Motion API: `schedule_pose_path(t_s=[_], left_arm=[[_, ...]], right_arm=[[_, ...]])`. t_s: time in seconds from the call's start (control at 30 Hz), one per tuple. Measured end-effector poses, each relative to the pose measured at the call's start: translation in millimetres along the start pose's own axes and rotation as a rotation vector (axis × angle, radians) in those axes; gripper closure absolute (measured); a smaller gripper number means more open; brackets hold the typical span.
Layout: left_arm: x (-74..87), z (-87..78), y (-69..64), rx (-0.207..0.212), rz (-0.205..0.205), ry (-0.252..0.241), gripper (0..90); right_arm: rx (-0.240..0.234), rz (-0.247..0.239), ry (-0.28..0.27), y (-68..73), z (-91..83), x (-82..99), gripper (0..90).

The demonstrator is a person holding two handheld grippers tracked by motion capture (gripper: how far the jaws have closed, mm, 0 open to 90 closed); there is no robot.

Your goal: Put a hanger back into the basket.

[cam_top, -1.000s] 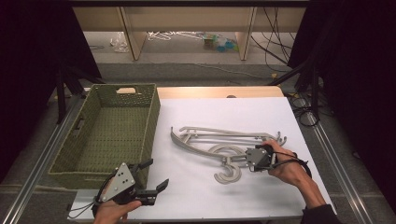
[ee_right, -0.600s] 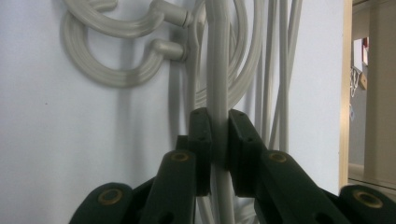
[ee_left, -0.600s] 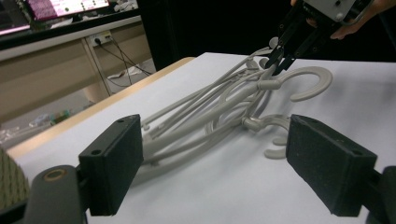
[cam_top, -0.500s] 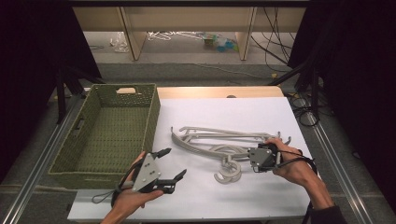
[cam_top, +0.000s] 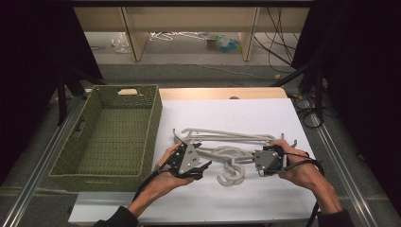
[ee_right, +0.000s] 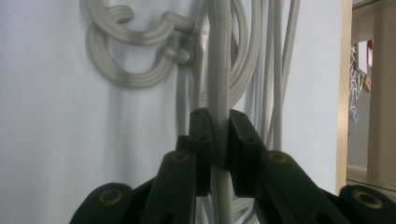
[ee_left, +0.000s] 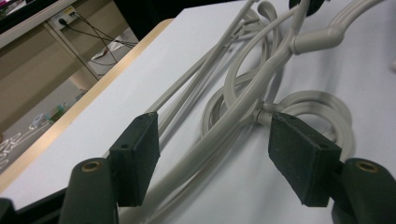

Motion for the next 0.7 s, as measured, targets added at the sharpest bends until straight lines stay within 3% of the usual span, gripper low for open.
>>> schedule_pose_path(t_s=[0.07,0.13,0.17,0.23,0.4,0.5,0.6,0.7], left_arm=[[1.0,6.8,-2.7,0.013,0.068,0.030,36.3],[-0.1,15.4,-6.0,0.018,0.110,0.041,37.5],[-0.1,15.4,-6.0,0.018,0.110,0.041,38.6],[-0.5,20.6,-6.9,0.020,0.162,0.049,39.8],[-2.1,24.4,-11.4,0.056,0.170,0.038,46.8],[-3.0,23.3,-13.3,0.070,0.242,0.047,56.3],[-1.8,22.2,-16.1,0.102,0.256,0.055,68.2],[-4.2,18.1,-16.3,0.110,0.327,0.063,70.9]], right_arm=[[0.003,0.008,-0.005,0.1,-0.7,-2.1,81.4],[-0.011,0.012,-0.011,2.3,-2.3,-4.6,81.3],[-0.011,0.012,-0.011,2.3,-2.3,-4.6,81.3],[-0.011,0.011,-0.021,2.5,-3.9,-7.6,81.4],[-0.008,0.005,-0.021,3.4,-4.0,-10.4,81.3],[-0.024,-0.002,-0.036,5.7,-3.2,-13.5,81.3],[-0.029,-0.007,-0.041,6.6,-3.9,-15.2,81.3],[-0.025,-0.016,-0.051,5.9,-4.6,-15.8,81.2]])
Point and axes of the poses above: each handheld gripper's, and its own axes: z roughly forward along the jaws, x roughly out of its underside, y roughly to its left, the point moved 10 cm from there along z, roughly forward along the jaws, and after that the axes turned 2 degrees about z, right-handed, at the moved point
